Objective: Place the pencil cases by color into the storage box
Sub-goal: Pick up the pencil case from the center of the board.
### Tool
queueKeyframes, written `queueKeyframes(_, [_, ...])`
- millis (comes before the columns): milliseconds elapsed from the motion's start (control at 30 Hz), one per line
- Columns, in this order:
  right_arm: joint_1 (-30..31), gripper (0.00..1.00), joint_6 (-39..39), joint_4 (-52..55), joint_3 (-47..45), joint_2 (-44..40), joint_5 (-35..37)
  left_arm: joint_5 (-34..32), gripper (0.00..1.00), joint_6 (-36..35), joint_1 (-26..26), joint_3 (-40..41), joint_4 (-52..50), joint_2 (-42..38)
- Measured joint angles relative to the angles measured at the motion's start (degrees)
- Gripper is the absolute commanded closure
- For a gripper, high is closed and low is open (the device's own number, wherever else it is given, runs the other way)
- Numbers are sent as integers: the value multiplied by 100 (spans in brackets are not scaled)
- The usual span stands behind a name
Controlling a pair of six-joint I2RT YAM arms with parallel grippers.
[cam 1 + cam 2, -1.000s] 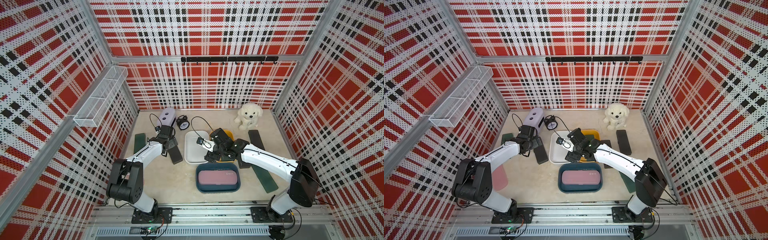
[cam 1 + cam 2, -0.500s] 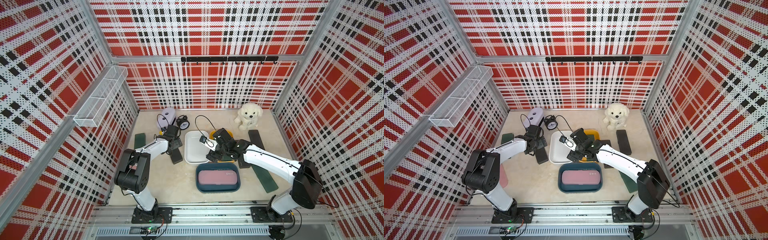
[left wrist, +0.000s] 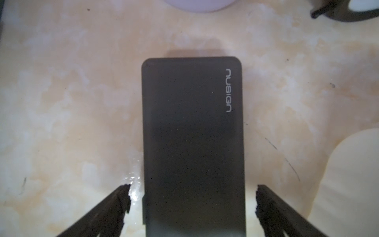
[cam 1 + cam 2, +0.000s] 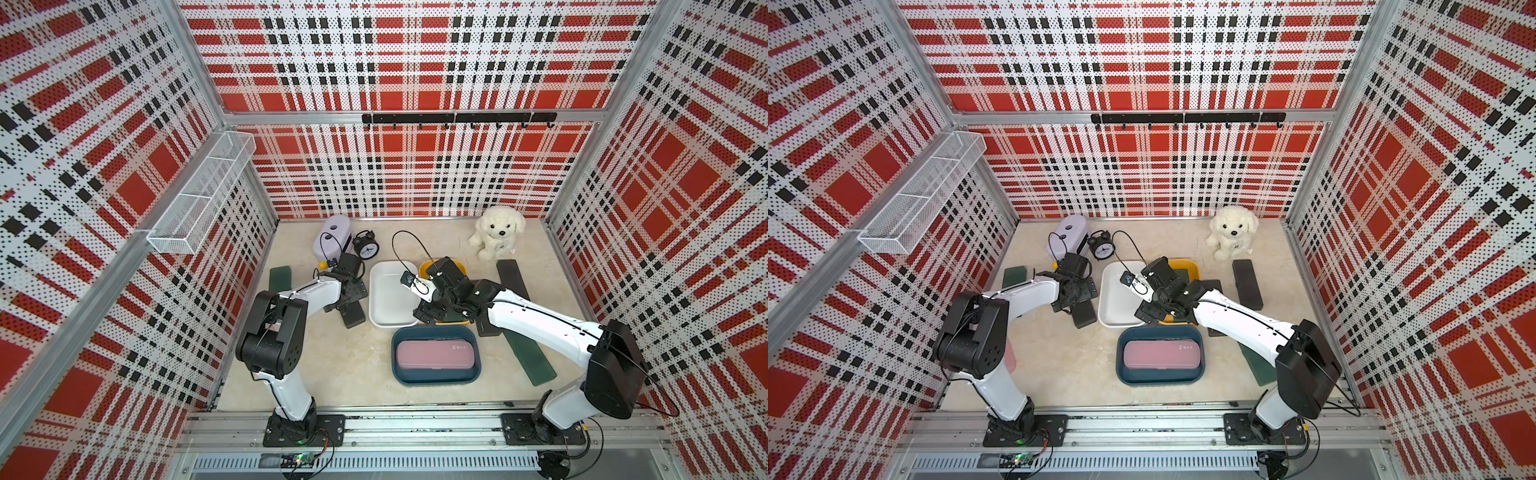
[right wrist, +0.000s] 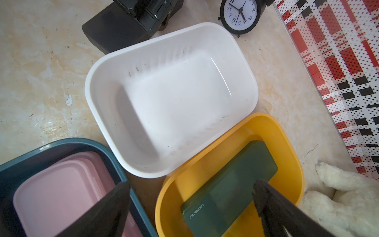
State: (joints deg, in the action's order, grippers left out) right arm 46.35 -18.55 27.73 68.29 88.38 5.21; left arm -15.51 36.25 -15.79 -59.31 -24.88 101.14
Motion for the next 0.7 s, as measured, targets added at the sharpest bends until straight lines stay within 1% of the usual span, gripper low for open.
queueKeyframes(100, [-2,0,2,2,0,-2,7,15,0,0,-7,0,0,61])
queueKeyframes(233, [-15,0,31,-9,0,-4,55,31,5,0,-31,0,0,164])
queueKeyframes(367, [-118,0,144,-59,0,-13,146,33,17,2,-48,0,-2,203])
queueKeyframes(400, [-157,0,181,-79,0,-13,166,33,22,0,-48,0,0,203])
queueKeyframes(467, [-243,0,254,-114,0,-13,219,31,29,9,-48,0,4,203])
queueKeyframes(633, [-363,0,369,-175,-33,-83,308,28,39,13,-48,0,11,203])
queueKeyframes(700, [-374,0,404,-190,-66,-133,330,28,40,13,-48,0,11,201])
